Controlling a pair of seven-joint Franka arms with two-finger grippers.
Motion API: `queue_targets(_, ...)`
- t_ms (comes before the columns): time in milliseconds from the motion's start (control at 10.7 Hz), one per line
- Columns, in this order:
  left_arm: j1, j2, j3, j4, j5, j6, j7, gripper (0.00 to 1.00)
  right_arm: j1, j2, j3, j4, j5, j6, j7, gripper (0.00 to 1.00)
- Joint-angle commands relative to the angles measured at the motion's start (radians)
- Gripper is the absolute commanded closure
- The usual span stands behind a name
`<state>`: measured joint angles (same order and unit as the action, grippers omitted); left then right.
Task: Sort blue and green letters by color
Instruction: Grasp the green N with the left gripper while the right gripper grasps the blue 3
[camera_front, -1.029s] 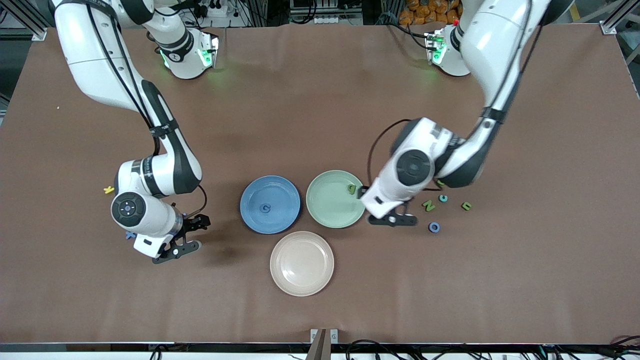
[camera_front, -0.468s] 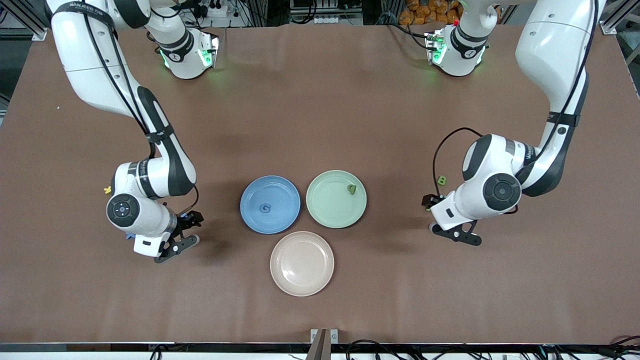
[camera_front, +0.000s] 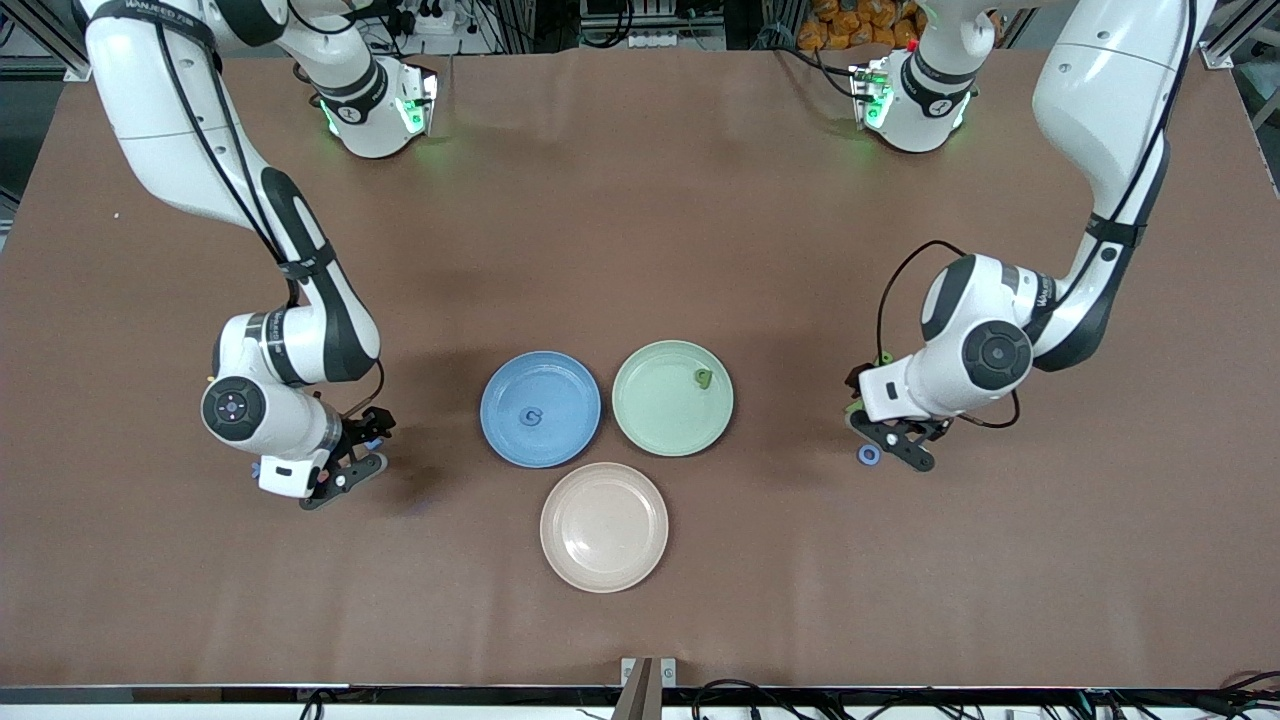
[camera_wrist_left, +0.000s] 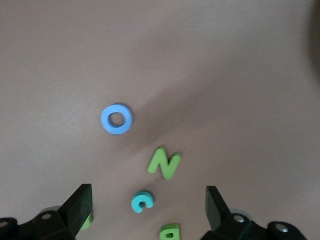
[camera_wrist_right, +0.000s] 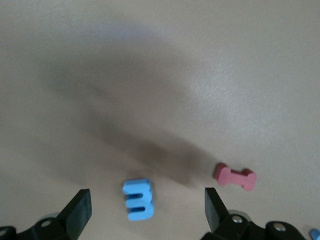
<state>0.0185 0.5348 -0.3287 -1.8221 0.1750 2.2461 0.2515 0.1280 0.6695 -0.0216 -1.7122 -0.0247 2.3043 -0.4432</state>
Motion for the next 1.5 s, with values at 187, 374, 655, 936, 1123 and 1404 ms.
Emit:
queue_targets(187, 0.011, -0.036, -0.029, -0.117, 0.024, 0.144, 0.092, 0.13, -0.011, -0.085, 0.020, -0.107, 0.028, 0.014, -0.017, 0.00)
queue_targets(374, 0.008, -0.016, -0.029, -0.118, 0.027, 0.162, 0.092, 0.20, -0.013, -0.082, 0.020, -0.121, 0.028, 0.039, -0.019, 0.00)
queue_targets(655, 0.008, 0.001, -0.029, -0.118, 0.066, 0.178, 0.092, 0.26, -0.011, -0.074, 0.020, -0.161, 0.028, 0.129, -0.020, 0.00)
queue_targets(936, 0.003, 0.008, -0.026, -0.120, 0.084, 0.194, 0.091, 0.29, -0.011, -0.073, 0.020, -0.162, 0.028, 0.136, -0.020, 0.00)
queue_targets(1123, 0.011, 0.014, -0.026, -0.134, 0.124, 0.216, 0.089, 0.30, -0.011, -0.070, 0.020, -0.162, 0.028, 0.139, -0.020, 0.00)
queue_targets(1404, 0.017, 0.022, -0.026, -0.158, 0.136, 0.256, 0.087, 0.32, -0.011, -0.064, 0.019, -0.159, 0.028, 0.138, -0.019, 0.00)
